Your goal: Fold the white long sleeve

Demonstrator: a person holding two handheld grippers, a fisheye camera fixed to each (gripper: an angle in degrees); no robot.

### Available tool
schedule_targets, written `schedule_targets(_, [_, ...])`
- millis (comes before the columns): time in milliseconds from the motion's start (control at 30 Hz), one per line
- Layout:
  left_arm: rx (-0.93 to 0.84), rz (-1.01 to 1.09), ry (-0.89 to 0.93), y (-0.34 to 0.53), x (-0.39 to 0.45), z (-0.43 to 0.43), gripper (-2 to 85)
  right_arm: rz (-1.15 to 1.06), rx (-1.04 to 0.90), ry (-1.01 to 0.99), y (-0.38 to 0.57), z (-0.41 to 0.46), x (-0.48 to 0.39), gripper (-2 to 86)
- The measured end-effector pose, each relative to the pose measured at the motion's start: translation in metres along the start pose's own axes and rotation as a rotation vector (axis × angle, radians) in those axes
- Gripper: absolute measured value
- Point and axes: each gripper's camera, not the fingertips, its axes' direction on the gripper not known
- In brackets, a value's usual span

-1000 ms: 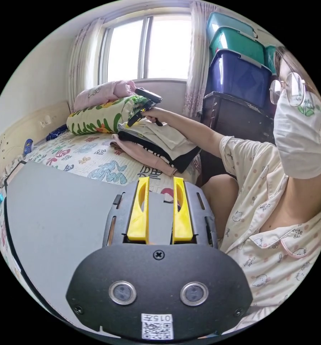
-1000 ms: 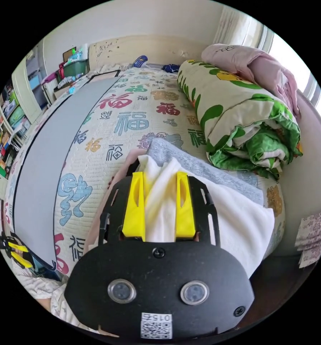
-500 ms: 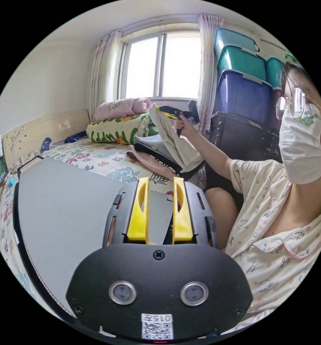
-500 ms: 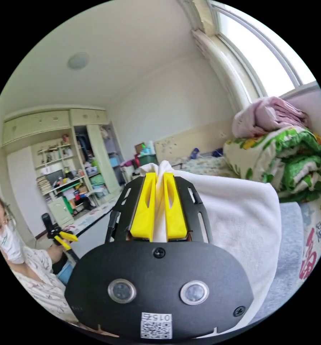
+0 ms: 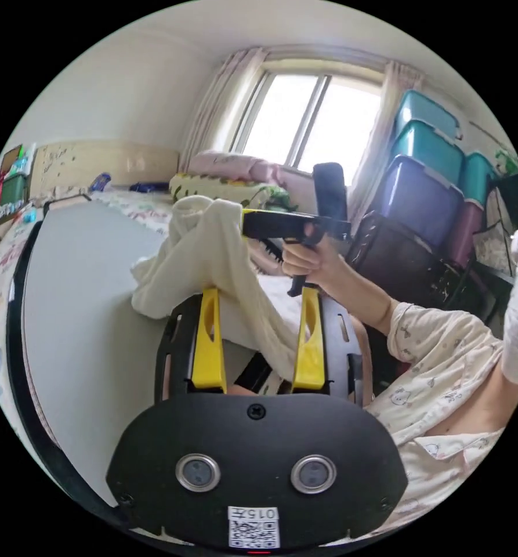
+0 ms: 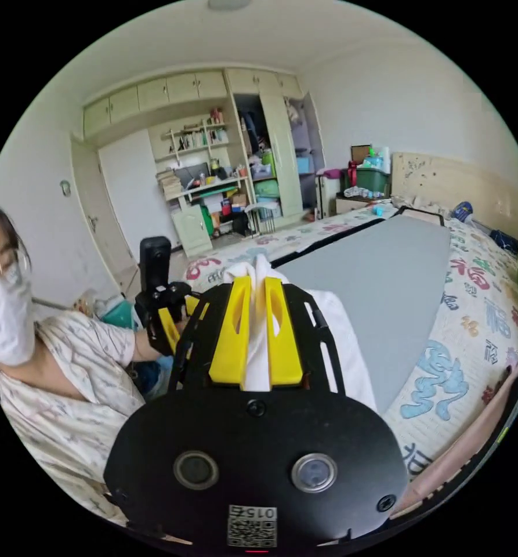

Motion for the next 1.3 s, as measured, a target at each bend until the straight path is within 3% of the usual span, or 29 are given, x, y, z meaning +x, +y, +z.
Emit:
schedule_targets(33, [-0.088, -0.053, -0.030, 0.021, -0.011, 0.007, 17.8, -0.022, 0.002, -0.029, 0.017, 0.019, -0.011, 5.4])
schedule_targets(100, [-0.068, -0.083, -0.054, 0.058, -0.016, 0.000, 17.3, -0.015, 0.036, -0.096, 0.033, 0.029, -0.022, 5.6])
schedule_targets(367, [0.257, -0.125, -0.149, 0.147, 0.000, -0.091, 14.9, -0.059, -0.059, 0.134, 0.059, 0.056, -0.097, 4.9])
schedule_targets(500, [0.171, -0.108, -0.160, 0.143, 0.008, -0.081, 12.0, -0.071, -0.112, 0.151, 0.062, 0.068, -0.110, 1.3])
schedule_targets(600, [0.185, -0.121, -0.269, 0.155, 0.016, -0.081, 8.1, -0.045, -0.154, 0.169, 0.065, 0.081, -0.110, 1.2])
schedule_targets(900, [0.208, -0.109, -0.323, 0.160, 0.043, -0.075, 2.7, 0.060, -0.238, 0.239, 0.039, 0.091, -0.114, 9.7])
schedule_targets(1133, [0.087, -0.080, -0.364, 0.142, 0.085, -0.046, 2.2, 0.005, -0.124, 0.325, 0.003, 0.096, -0.121, 12.9])
schedule_targets(1300, [0.061, -0.108, -0.362, 0.133, 0.097, -0.053, 3.2, -0.114, -0.267, 0.248, -0.013, 0.135, -0.134, 15.8])
